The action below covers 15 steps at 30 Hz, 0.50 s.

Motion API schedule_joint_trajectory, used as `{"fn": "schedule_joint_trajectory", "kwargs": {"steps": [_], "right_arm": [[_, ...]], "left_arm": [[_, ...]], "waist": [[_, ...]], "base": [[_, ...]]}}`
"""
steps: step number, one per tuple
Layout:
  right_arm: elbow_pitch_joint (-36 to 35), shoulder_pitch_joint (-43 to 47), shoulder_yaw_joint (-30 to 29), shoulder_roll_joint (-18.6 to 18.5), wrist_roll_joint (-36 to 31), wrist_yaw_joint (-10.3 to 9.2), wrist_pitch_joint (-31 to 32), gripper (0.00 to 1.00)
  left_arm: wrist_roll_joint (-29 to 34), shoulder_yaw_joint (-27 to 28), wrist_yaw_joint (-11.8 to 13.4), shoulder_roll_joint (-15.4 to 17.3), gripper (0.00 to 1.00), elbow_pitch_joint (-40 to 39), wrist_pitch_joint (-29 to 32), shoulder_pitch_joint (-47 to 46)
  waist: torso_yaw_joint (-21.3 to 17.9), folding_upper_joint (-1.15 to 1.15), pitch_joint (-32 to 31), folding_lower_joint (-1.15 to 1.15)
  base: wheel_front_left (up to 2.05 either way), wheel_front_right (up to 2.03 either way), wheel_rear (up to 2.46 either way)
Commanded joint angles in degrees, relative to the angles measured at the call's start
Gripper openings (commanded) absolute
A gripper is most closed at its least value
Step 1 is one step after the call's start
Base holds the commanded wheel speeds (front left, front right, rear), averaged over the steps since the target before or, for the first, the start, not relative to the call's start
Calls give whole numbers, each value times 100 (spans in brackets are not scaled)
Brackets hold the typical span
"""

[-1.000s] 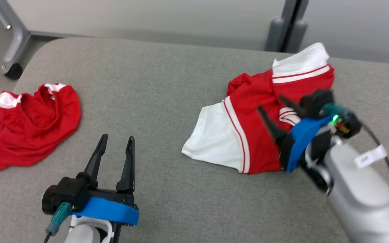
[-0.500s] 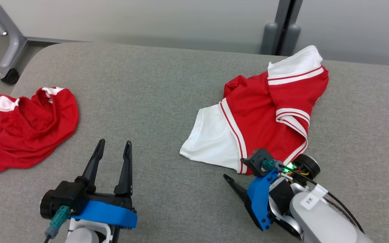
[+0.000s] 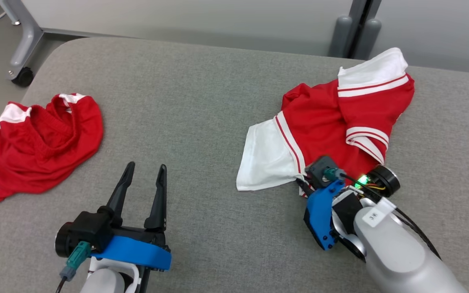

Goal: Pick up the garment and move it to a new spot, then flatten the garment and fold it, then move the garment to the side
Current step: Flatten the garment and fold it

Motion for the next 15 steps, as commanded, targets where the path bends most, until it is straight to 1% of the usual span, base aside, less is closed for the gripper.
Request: {"fn": "schedule_joint_trajectory", "kwargs": {"steps": [1,2,5,7,10,12,13,15], "right_arm": [[8,159,-295,22,48,-2,-207,0],[8,159,-295,22,48,-2,-207,0],[-224,419,-703,6,118,-2,-437,0],[-485,664,-994,-79,137,-2,-513,0],[-1070,1130,-1448,-228,109,-2,-442,0],[-1515,1445,-1852,-372,10,-2,-325,0],[-1972,1736,-2254,-508,-142,-2,-156,0],[-2343,1968,-2638,-682,-325,-2,45,0]], "left_arm": [[-6,89,-6,30,100,11,-15,22],[-6,89,-6,30,100,11,-15,22],[-15,186,-6,45,100,10,-15,117],[-21,233,-5,67,100,2,-15,158],[-27,318,-5,84,100,-19,-15,258],[-31,374,-5,104,100,-48,-16,291],[-34,395,-4,113,100,-64,-15,324],[-20,387,-5,120,100,-71,-15,327]], "waist": [[-139,0,-90,0],[-139,0,-90,0],[-340,0,-218,0],[-501,0,-313,0],[-744,0,-437,0],[-898,0,-498,0],[-1031,0,-522,0],[-1116,0,-532,0]], "base": [[0,0,0],[0,0,0],[0,0,0],[0,0,0],[0,0,0],[0,0,0],[0,0,0],[0,0,0]]}}
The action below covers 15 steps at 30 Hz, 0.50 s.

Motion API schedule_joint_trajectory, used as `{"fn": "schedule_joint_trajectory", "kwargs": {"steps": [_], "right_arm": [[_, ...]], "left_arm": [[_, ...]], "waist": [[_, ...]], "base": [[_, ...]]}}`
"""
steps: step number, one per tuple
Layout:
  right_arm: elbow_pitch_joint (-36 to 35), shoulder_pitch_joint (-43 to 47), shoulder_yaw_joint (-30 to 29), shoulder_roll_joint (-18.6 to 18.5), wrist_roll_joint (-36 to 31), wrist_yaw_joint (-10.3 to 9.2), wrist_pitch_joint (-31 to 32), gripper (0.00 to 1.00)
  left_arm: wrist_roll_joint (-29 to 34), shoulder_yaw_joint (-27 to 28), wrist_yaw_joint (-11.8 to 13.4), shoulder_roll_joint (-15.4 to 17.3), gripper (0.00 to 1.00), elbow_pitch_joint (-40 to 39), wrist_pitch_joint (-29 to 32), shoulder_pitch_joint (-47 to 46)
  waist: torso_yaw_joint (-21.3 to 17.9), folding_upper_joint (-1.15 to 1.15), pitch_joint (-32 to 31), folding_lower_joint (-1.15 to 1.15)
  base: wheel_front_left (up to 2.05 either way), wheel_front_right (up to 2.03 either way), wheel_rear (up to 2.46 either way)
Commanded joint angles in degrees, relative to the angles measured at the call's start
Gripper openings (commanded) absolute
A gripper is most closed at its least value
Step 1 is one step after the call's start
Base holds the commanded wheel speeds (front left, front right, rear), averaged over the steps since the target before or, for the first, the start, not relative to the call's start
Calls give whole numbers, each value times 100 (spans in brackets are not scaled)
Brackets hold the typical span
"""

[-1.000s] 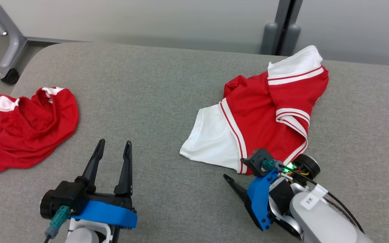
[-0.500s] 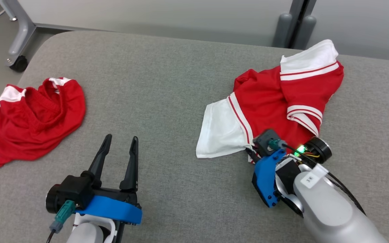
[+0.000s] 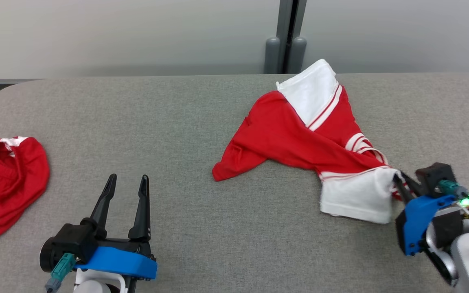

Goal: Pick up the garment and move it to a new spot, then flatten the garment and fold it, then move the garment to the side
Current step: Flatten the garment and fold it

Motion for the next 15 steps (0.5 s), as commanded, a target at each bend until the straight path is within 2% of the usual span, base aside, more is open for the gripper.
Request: {"fn": "schedule_joint_trajectory", "kwargs": {"steps": [1,7,8,15], "right_arm": [[-105,78,-77,-71,-98,1,15,0],[-350,173,-561,-342,-316,1,81,0],[-308,137,-604,-316,-278,1,75,100],[-345,259,-1032,10,-31,1,9,100]], "left_arm": [[-7,-5,-5,33,100,-13,-16,8],[-32,-109,-6,64,100,-1,-16,-108],[-34,-130,-5,67,100,1,-16,-123],[-83,-163,-6,88,100,84,-16,-117]], "waist": [[-80,0,-64,0],[-73,0,19,0],[-62,0,30,0],[19,0,-30,0]], "base": [[0,0,0],[0,0,0],[0,0,0],[0,0,0]]}}
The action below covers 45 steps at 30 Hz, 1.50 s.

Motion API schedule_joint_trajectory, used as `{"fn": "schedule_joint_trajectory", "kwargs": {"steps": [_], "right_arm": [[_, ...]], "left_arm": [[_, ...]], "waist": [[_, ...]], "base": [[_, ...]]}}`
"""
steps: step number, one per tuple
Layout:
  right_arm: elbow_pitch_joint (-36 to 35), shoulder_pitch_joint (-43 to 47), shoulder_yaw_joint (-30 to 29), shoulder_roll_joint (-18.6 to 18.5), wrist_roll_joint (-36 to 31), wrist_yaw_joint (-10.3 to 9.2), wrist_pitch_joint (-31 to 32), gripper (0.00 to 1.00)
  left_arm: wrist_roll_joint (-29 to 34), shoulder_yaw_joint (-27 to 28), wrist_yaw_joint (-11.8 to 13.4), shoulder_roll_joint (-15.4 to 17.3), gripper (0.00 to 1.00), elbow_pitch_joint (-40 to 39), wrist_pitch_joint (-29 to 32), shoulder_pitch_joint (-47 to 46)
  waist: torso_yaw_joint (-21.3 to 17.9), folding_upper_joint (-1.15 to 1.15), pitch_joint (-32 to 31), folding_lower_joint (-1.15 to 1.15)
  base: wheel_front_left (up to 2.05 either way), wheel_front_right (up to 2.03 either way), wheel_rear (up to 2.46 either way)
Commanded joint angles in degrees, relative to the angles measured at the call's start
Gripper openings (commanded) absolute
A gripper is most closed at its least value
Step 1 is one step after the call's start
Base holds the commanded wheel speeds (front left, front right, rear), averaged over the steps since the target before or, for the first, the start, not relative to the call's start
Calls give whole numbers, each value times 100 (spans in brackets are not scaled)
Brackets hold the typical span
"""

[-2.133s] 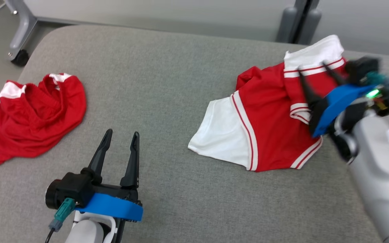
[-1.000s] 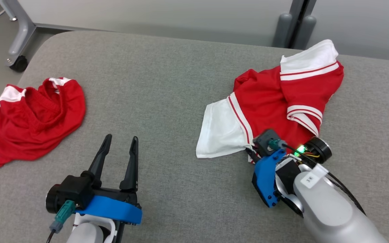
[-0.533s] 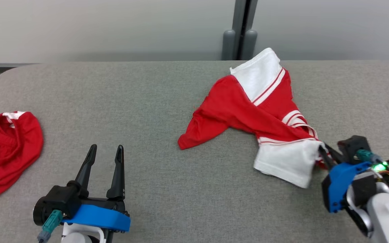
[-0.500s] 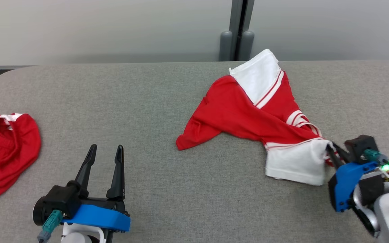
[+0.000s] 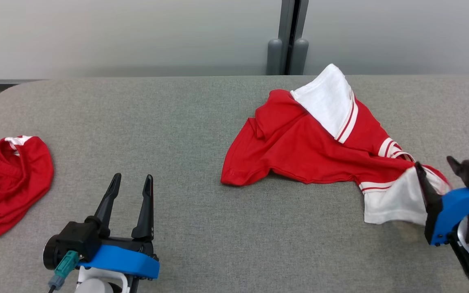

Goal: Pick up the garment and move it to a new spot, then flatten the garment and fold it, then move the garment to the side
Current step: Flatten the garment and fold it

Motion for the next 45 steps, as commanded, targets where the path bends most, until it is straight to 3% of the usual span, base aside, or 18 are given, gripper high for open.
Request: {"fn": "schedule_joint_trajectory", "kwargs": {"steps": [1,7,13,24,35,40,45], "right_arm": [[-103,162,-94,81,72,0,-84,100],[-1070,730,-629,780,360,0,-587,100],[-1722,1298,-642,1217,611,0,-1096,100],[-1639,1556,-221,1325,729,0,-1177,100],[-1459,1167,201,1327,809,0,-1318,100],[-1239,983,508,1327,927,0,-1458,100],[-1086,827,727,1327,1005,0,-1566,100]], "left_arm": [[-41,5,-4,25,100,21,-15,-18],[-34,114,-5,7,100,26,-15,162],[-21,149,-4,2,100,42,-15,268],[-114,71,-5,-7,100,437,28,234],[-372,-671,-3,-240,100,1659,1081,-1336],[-453,-793,159,-370,100,2455,1447,-1877],[-236,-928,543,-352,100,3187,1752,-2299]], "waist": [[-9,0,-38,0],[-98,0,-235,0],[-167,0,-399,0],[-398,0,-575,0],[-776,0,-93,0],[-1029,0,65,0],[-1268,0,245,0]], "base": [[0,0,0],[0,0,0],[0,0,0],[0,0,0],[0,0,0],[0,0,0],[0,0,0]]}}
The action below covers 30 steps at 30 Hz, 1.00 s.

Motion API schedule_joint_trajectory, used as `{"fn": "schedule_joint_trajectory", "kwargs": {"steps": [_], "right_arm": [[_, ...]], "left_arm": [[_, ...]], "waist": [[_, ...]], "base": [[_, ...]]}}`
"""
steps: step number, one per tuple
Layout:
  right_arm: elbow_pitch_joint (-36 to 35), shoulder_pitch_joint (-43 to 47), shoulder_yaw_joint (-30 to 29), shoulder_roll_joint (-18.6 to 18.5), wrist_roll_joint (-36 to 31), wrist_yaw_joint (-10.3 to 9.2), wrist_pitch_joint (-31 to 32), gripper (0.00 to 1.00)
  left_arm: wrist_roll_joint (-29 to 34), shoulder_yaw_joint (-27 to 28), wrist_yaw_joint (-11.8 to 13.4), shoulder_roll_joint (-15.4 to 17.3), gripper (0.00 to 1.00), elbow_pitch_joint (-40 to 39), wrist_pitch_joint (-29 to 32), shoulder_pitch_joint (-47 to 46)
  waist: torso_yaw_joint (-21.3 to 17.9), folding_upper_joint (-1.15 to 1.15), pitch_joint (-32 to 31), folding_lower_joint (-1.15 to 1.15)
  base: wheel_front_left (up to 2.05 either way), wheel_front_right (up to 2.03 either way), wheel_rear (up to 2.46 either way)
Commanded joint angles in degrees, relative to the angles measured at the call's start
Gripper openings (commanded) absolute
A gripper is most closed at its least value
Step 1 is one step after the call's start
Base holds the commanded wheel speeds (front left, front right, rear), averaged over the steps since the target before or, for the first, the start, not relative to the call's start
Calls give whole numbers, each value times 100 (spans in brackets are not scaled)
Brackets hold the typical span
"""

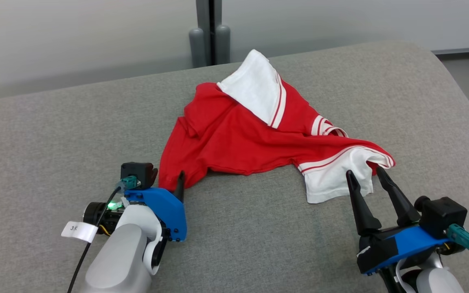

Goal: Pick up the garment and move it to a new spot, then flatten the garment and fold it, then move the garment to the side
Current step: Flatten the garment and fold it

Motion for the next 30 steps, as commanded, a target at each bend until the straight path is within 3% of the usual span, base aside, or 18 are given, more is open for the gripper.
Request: {"fn": "schedule_joint_trajectory", "kwargs": {"steps": [1,8,11,12,13,19,30], "right_arm": [[47,-88,39,-5,37,1,-46,100],[191,-223,129,-5,106,1,-162,100],[228,-252,127,-5,133,1,-192,100],[238,-258,115,-5,125,1,-204,100],[246,-263,101,-5,129,1,-212,100],[272,-273,87,-5,175,1,-249,100],[175,-160,-51,-5,97,1,-132,100]], "left_arm": [[10,-12,49,37,100,121,17,-153],[147,-59,479,52,100,770,290,-402],[4,-49,373,23,100,988,433,-371],[-47,-56,316,11,35,1061,486,-353],[-95,-62,239,1,0,1108,511,-328],[-271,28,78,29,0,1034,-45,-275],[-569,472,256,285,0,509,-1397,380]], "waist": [[-54,0,36,0],[-171,0,129,0],[-171,0,146,0],[-157,0,150,0],[-138,0,154,0],[105,0,154,0],[757,0,-46,0]], "base": [[0,0,0],[0,0,0],[0,0,0],[0,0,0],[0,0,0],[0,0,0],[0,0,0]]}}
